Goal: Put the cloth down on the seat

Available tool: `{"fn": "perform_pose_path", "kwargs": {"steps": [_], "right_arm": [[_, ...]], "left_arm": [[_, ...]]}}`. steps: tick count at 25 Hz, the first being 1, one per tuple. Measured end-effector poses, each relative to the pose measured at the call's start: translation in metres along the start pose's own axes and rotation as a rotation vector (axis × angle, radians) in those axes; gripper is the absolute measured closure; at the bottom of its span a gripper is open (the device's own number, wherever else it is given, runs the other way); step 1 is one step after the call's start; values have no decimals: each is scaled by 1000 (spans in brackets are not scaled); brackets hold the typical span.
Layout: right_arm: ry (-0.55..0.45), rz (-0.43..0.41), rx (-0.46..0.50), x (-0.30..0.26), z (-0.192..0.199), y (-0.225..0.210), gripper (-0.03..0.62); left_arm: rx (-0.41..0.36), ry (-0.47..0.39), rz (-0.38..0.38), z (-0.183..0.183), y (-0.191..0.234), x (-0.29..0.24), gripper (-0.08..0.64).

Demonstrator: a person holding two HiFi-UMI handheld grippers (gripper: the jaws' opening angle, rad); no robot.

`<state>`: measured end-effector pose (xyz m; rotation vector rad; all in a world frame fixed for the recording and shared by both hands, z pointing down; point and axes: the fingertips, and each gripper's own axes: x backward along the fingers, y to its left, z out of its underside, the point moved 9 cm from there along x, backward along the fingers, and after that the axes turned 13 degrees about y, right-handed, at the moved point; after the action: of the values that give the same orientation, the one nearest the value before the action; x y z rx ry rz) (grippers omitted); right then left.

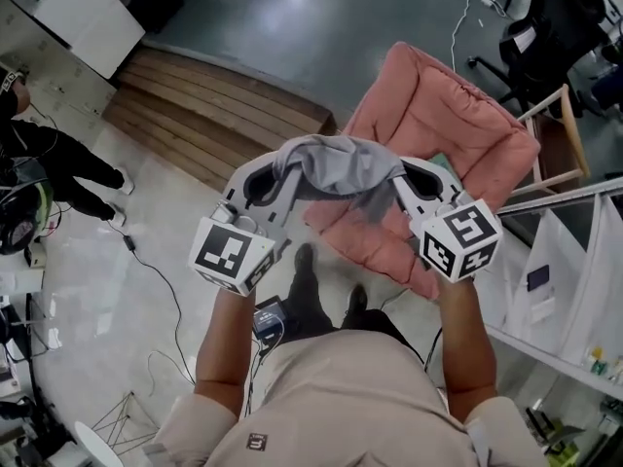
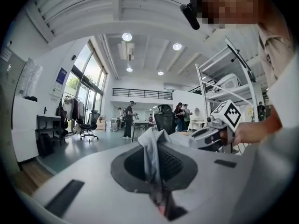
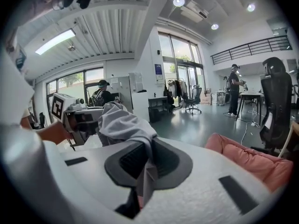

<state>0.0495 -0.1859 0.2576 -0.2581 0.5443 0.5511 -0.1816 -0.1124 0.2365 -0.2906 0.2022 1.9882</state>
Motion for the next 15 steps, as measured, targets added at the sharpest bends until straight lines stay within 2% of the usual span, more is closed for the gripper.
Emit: {"fn": "perform_pose_path", "kwargs": {"steps": [6,15], "right_arm": [[1,21,-26,-54,-10,-20,580],[7,26,-38,-111,-6,-46,580]], "left_arm": [[11,39,14,6,52,-36,543],[9,41,27,39,98,-82,543]]}}
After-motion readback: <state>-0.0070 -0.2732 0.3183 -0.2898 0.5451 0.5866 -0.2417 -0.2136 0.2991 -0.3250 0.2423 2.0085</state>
